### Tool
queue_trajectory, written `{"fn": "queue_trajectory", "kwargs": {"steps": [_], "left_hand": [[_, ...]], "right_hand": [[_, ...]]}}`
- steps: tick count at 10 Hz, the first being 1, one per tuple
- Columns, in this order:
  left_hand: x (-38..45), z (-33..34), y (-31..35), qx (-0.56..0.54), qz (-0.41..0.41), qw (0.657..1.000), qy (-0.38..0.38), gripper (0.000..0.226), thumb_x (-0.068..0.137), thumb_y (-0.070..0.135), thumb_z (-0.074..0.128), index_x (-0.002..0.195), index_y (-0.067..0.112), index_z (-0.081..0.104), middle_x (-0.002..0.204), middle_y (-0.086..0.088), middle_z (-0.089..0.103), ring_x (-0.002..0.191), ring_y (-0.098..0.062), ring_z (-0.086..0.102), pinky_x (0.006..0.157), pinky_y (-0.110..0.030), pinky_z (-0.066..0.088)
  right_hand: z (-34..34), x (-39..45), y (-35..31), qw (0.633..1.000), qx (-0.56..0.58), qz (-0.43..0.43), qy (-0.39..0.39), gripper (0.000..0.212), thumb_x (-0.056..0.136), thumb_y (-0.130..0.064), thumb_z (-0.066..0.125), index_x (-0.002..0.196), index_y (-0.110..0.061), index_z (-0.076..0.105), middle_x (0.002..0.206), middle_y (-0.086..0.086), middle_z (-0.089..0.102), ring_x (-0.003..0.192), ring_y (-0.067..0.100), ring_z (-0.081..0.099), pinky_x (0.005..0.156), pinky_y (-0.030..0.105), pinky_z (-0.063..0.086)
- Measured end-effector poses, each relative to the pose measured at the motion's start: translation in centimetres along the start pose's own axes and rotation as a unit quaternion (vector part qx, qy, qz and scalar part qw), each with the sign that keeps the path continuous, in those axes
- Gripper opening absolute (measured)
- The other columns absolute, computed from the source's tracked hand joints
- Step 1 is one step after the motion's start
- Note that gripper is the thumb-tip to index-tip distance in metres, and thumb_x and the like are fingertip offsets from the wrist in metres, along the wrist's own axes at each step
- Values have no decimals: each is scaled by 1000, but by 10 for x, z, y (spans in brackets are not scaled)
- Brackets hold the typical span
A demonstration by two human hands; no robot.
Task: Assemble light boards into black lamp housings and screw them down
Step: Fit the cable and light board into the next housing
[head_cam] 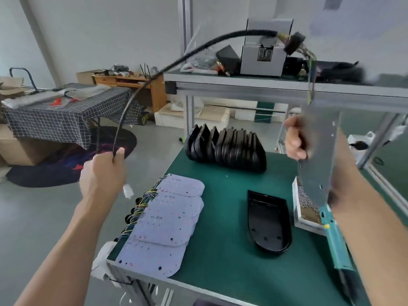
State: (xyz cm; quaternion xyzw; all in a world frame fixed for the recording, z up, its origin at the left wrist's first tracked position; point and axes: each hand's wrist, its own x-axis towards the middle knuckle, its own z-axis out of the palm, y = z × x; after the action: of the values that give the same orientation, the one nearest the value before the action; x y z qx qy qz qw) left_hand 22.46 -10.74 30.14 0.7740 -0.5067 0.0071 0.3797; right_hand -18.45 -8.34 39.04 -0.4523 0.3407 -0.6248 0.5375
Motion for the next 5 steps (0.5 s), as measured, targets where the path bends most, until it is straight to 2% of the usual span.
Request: {"fn": "queue_trajectory", "kwargs": {"steps": [1,2,3,4,5], "left_hand": [[-7,-12,76,-73,69,995,-20,62,105,50,45,73,5,71,63,-7,65,74,-36,64,72,-39,48],[-28,-7,142,-166,121,976,-74,58,106,47,47,75,5,72,60,-7,69,66,-28,69,73,-40,57],[-61,20,190,-173,166,958,-155,57,107,47,45,80,3,68,73,-17,71,76,-38,69,78,-47,58],[-96,54,219,-145,225,941,-207,53,107,50,45,72,10,55,83,-18,70,85,-41,66,78,-43,54],[-128,86,230,-50,307,927,-209,46,108,50,42,74,19,42,94,-18,70,92,-43,63,68,-39,38]], "right_hand": [[-23,-2,23,996,-38,75,-8,38,106,-19,36,88,-4,66,46,5,49,30,13,38,38,11,28],[-33,-4,40,984,27,160,-75,46,97,-16,35,89,-5,79,44,10,49,25,16,38,38,12,28],[-43,-12,51,967,4,185,-176,45,92,-41,61,118,-6,70,49,12,54,27,17,43,39,18,24],[-47,-8,55,951,-47,255,-171,63,65,-47,88,104,0,71,47,7,55,26,14,43,37,14,27],[-55,-10,63,964,-113,237,-47,77,89,-51,74,111,18,46,50,1,49,29,10,33,37,12,24]]}}
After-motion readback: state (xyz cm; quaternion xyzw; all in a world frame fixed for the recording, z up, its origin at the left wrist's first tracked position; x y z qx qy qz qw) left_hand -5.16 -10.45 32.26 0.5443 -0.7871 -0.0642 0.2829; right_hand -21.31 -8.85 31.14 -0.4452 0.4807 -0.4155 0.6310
